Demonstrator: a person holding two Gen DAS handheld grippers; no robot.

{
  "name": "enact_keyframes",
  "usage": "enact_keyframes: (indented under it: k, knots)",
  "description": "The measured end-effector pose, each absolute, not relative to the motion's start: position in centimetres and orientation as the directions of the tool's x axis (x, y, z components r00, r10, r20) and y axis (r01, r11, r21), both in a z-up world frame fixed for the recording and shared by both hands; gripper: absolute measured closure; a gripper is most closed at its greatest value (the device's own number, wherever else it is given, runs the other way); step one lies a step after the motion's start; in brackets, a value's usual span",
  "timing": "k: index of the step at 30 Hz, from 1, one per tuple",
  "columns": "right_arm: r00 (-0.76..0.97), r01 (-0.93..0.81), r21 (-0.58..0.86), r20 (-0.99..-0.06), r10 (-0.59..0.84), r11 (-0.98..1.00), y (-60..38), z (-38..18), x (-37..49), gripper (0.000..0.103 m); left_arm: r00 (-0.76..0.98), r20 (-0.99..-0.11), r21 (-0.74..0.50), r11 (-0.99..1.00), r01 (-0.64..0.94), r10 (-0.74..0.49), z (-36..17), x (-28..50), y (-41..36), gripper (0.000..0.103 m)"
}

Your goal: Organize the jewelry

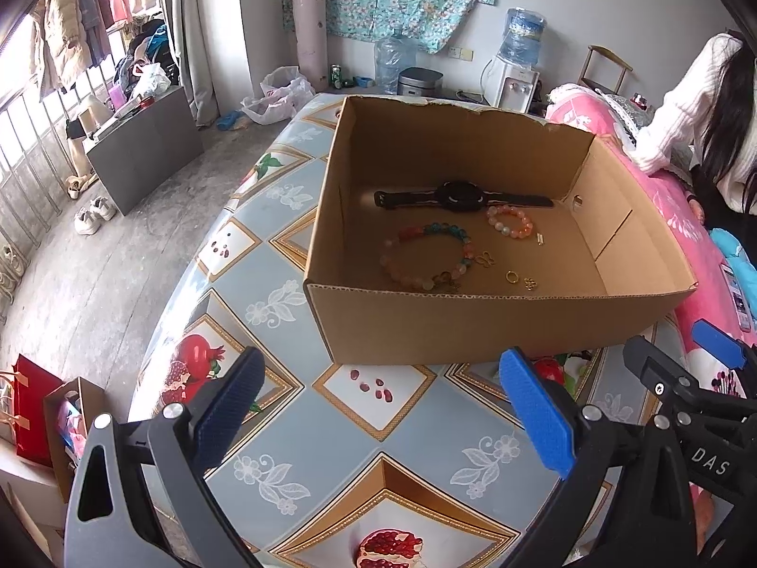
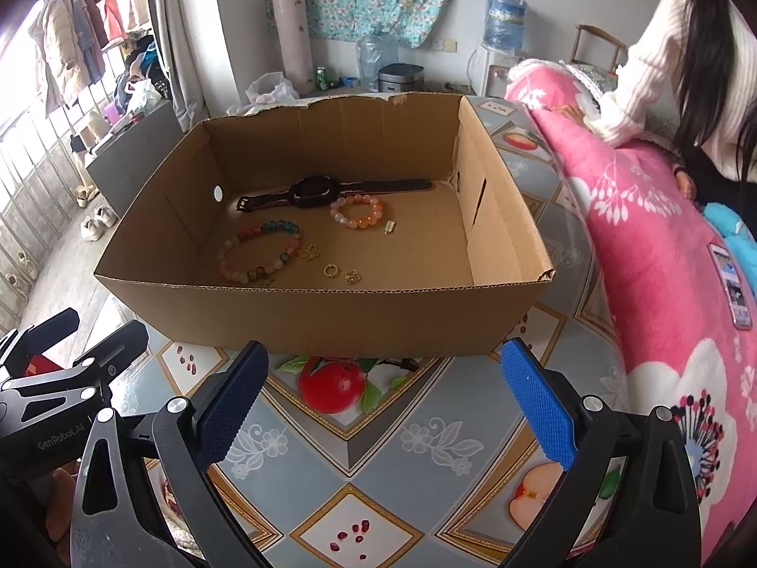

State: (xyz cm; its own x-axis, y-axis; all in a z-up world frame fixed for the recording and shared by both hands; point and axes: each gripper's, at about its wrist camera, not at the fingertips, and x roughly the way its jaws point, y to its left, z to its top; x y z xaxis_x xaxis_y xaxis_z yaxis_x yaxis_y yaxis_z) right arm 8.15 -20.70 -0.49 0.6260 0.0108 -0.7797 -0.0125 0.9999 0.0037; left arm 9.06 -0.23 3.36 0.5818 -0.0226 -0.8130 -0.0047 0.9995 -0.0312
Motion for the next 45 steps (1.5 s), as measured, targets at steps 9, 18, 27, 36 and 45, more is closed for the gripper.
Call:
enact_keyframes:
  k: [9, 18, 27, 36, 45]
  knots:
    - [0.628, -0.010, 0.018, -0.778, 0.020, 1.000, -21.4, -0.4, 8.1, 0.008, 0.559, -0.829, -0.001, 1.000, 0.006, -0.004, 3.5, 9.3, -1.3, 0.005]
    - [0.616, -0.002, 0.016, -0.788, 0.014, 1.000, -21.6, -0.5, 8.5, 0.008, 0.518, -0.855, -0.007, 1.000, -0.007, -0.003, 2.5, 9.5, -1.0, 0.005]
    - [0.604, -0.006, 0.016, -0.797, 0.016, 1.000, -21.4, -0.8, 8.6, 0.008, 0.521, -0.854, -0.023, 1.000, -0.020, -0.010, 2.6, 9.7, -0.6, 0.005]
    - [0.596, -0.013, 0.019, -0.803, 0.023, 1.000, -21.0, -1.0, 8.6, 0.008, 0.519, -0.855, -0.033, 0.999, -0.031, -0.013, 2.6, 9.7, -0.3, 0.005]
    - [0.591, -0.019, 0.019, -0.806, 0.026, 1.000, -20.9, -1.1, 8.7, 0.008, 0.516, -0.857, -0.037, 0.999, -0.034, -0.014, 2.4, 9.8, -0.3, 0.005]
